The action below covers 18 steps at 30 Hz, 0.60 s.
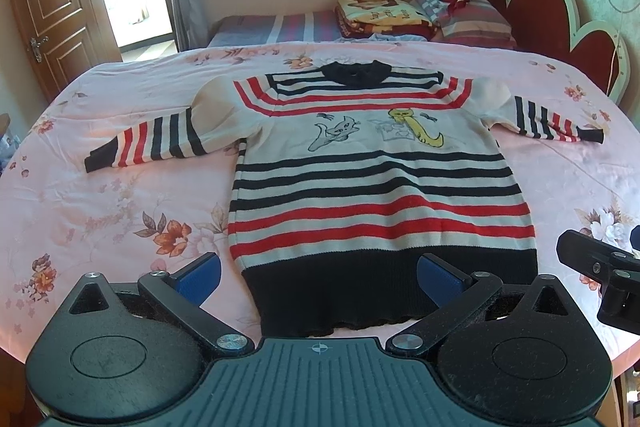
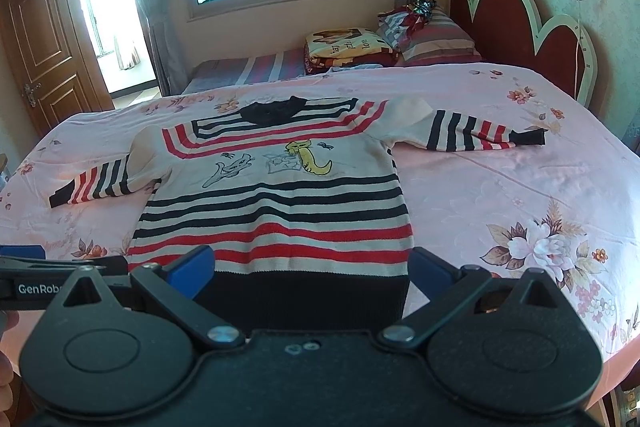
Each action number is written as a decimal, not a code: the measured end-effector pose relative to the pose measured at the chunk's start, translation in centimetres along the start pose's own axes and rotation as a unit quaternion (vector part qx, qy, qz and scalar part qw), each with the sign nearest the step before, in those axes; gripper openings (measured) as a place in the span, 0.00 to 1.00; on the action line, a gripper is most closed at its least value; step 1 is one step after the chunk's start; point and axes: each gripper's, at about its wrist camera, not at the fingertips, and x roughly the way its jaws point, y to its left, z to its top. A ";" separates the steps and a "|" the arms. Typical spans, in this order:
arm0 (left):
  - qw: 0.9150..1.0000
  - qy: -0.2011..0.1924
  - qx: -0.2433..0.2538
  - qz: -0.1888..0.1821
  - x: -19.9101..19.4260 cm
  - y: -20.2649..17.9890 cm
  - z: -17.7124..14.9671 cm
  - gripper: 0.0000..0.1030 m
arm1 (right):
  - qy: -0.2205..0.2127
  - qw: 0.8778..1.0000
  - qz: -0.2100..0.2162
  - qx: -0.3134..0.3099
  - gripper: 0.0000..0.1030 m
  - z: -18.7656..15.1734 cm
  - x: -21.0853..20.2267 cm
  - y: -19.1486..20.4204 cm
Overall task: Fold small clothes
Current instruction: 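Move both tools toward the striped sweater lying flat on the bed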
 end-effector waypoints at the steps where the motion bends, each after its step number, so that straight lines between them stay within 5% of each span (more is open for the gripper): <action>1: 1.000 -0.001 -0.001 0.000 0.0 0.0 0.0 1.00 | 0.000 1.000 0.000 0.000 0.99 0.0 0.0 0.0; 18: 0.999 0.014 0.019 0.023 1.0 -0.3 0.4 1.00 | 0.002 1.000 -0.004 0.002 0.99 0.5 0.6 -0.7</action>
